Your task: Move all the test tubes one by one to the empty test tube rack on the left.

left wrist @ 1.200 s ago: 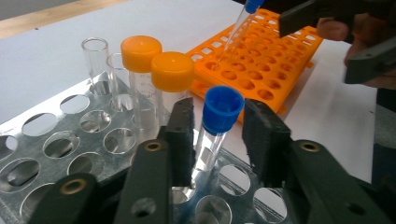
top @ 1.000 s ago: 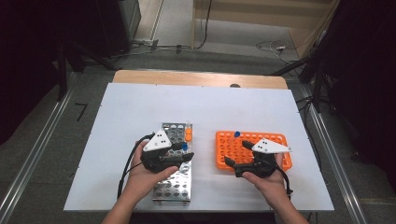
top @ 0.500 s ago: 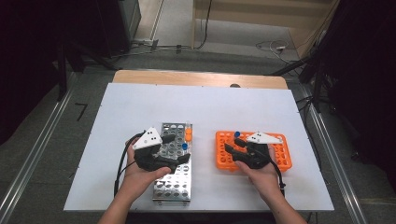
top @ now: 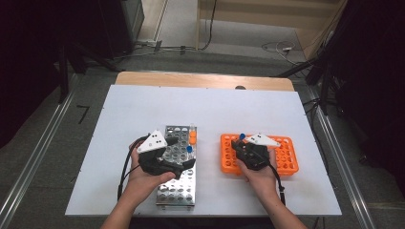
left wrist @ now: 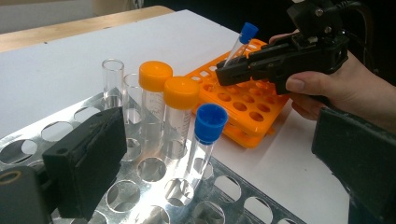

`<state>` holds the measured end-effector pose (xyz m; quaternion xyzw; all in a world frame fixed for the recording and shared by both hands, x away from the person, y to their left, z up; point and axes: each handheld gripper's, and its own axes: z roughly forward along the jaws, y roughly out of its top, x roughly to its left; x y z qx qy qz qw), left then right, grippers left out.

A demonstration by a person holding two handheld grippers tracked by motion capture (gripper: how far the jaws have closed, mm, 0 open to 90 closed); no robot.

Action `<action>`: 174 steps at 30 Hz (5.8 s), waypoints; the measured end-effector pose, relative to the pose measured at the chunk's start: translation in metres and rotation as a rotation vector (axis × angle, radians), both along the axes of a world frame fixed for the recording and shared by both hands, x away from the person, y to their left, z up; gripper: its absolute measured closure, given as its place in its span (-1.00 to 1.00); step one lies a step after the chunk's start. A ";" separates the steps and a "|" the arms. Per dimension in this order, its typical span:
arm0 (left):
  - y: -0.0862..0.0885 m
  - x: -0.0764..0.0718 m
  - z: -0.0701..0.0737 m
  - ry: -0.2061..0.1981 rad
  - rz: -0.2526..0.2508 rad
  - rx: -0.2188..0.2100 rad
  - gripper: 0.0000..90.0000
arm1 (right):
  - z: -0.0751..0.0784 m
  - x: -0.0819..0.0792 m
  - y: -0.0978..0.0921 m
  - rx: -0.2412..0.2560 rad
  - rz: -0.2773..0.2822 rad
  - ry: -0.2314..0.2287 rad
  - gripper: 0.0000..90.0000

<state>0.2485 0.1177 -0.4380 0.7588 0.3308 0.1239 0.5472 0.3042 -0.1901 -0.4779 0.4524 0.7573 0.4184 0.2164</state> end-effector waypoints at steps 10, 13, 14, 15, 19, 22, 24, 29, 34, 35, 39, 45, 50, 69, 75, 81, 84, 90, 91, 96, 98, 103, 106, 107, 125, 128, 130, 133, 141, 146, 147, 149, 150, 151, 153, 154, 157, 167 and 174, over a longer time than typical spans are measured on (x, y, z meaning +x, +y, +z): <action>-0.004 -0.003 0.005 -0.018 -0.004 -0.006 -0.92 | 0.010 -0.006 -0.010 0.045 0.038 -0.068 0.66; -0.005 -0.004 0.007 -0.021 -0.006 -0.005 -0.92 | 0.014 -0.009 -0.015 0.072 0.051 -0.072 0.66; -0.005 -0.004 0.007 -0.023 -0.007 -0.005 -0.92 | 0.016 -0.010 -0.016 0.082 0.060 -0.076 0.66; -0.005 -0.005 0.007 -0.023 -0.007 -0.005 -0.92 | 0.017 -0.012 -0.017 0.084 0.067 -0.081 0.66; -0.007 -0.006 0.009 -0.030 -0.011 -0.005 -0.92 | 0.022 -0.018 -0.018 0.092 0.101 -0.088 0.66; -0.009 -0.007 0.010 -0.034 -0.013 -0.010 -0.92 | 0.024 -0.022 -0.017 0.099 0.132 -0.089 0.66; -0.010 -0.007 0.011 -0.037 -0.017 -0.009 -0.92 | 0.025 -0.025 -0.016 0.103 0.147 -0.086 0.66; -0.015 -0.009 0.011 -0.040 -0.026 -0.011 -0.91 | 0.026 -0.033 -0.013 0.104 0.203 -0.082 0.66; -0.020 -0.010 0.012 -0.041 -0.039 -0.009 -0.90 | 0.029 -0.040 -0.010 0.110 0.257 -0.076 0.66; -0.021 -0.010 0.012 -0.041 -0.046 -0.011 -0.87 | 0.029 -0.041 -0.009 0.110 0.267 -0.071 0.66; -0.026 -0.012 0.012 -0.044 -0.067 -0.009 -0.82 | 0.029 -0.047 -0.006 0.110 0.329 -0.058 0.66; -0.032 -0.015 0.013 -0.057 -0.091 -0.015 -0.71 | 0.029 -0.055 0.000 0.100 0.406 -0.044 0.66; -0.037 -0.018 0.014 -0.068 -0.123 -0.026 -0.48 | 0.029 -0.061 0.008 0.083 0.448 -0.038 0.66; -0.056 -0.027 0.016 -0.087 -0.249 -0.036 0.30 | 0.033 -0.075 0.023 0.068 0.550 -0.033 0.66; -0.061 -0.028 0.015 -0.088 -0.271 -0.028 0.46 | 0.034 -0.078 0.027 0.071 0.582 -0.028 0.66; -0.064 -0.029 0.015 -0.094 -0.291 -0.031 0.56 | 0.034 -0.079 0.027 0.074 0.606 -0.026 0.66; -0.064 -0.029 0.015 -0.094 -0.296 -0.032 0.57 | 0.034 -0.079 0.027 0.075 0.616 -0.028 0.66; -0.064 -0.029 0.016 -0.095 -0.299 -0.034 0.59 | 0.035 -0.079 0.027 0.074 0.622 -0.028 0.66; -0.064 -0.029 0.016 -0.096 -0.299 -0.033 0.59 | 0.035 -0.079 0.027 0.073 0.623 -0.029 0.66; -0.064 -0.029 0.015 -0.097 -0.304 -0.027 0.59 | 0.035 -0.079 0.027 0.073 0.627 -0.025 0.66; -0.064 -0.029 0.015 -0.102 -0.302 -0.025 0.60 | 0.035 -0.079 0.027 0.073 0.628 -0.026 0.66; -0.064 -0.030 0.016 -0.121 -0.285 -0.016 0.64 | 0.034 -0.078 0.027 0.080 0.628 -0.022 0.65; -0.062 -0.031 0.017 -0.138 -0.257 -0.013 0.69 | 0.035 -0.078 0.026 0.084 0.629 -0.019 0.63; -0.062 -0.031 0.017 -0.142 -0.254 -0.015 0.70 | 0.035 -0.078 0.026 0.086 0.627 -0.022 0.63; -0.055 -0.031 0.020 -0.166 -0.210 -0.036 0.72 | 0.036 -0.078 0.025 0.108 0.621 -0.032 0.36; -0.053 -0.031 0.021 -0.166 -0.203 -0.040 0.72 | 0.036 -0.077 0.024 0.114 0.618 -0.036 0.21; -0.052 -0.031 0.021 -0.168 -0.202 -0.039 0.72 | 0.036 -0.077 0.024 0.121 0.616 -0.031 0.11; -0.051 -0.030 0.022 -0.170 -0.196 -0.045 0.72 | 0.035 -0.075 0.023 0.132 0.612 -0.027 -0.06; -0.044 -0.030 0.023 -0.173 -0.175 -0.053 0.72 | 0.036 -0.073 0.021 0.154 0.597 -0.010 -0.50; -0.038 -0.028 0.024 -0.174 -0.157 -0.052 0.72 | 0.035 -0.072 0.019 0.146 0.594 -0.011 -0.75; -0.037 -0.028 0.024 -0.175 -0.152 -0.053 0.72 | 0.036 -0.072 0.018 0.147 0.597 -0.010 -0.80; -0.033 -0.027 0.024 -0.174 -0.141 -0.058 0.72 | 0.036 -0.071 0.016 0.144 0.598 -0.013 -0.83; -0.031 -0.027 0.024 -0.175 -0.135 -0.060 0.72 | 0.036 -0.071 0.014 0.145 0.599 -0.016 -0.84; -0.029 -0.027 0.024 -0.176 -0.129 -0.058 0.72 | 0.037 -0.071 0.012 0.145 0.601 -0.017 -0.85; -0.026 -0.026 0.025 -0.181 -0.116 -0.053 0.72 | 0.037 -0.070 0.008 0.152 0.598 -0.019 -0.85; -0.025 -0.026 0.025 -0.184 -0.110 -0.049 0.72 | 0.037 -0.069 0.005 0.152 0.594 -0.020 -0.85; -0.019 -0.025 0.025 -0.188 -0.089 -0.048 0.72 | 0.037 -0.067 -0.002 0.153 0.576 -0.023 -0.85; -0.005 -0.020 0.019 -0.200 0.009 -0.086 0.72 | 0.039 -0.064 -0.021 0.136 0.523 -0.032 -0.85; -0.011 -0.018 0.012 -0.211 0.034 -0.089 0.72 | 0.039 -0.061 -0.028 0.139 0.491 -0.038 -0.85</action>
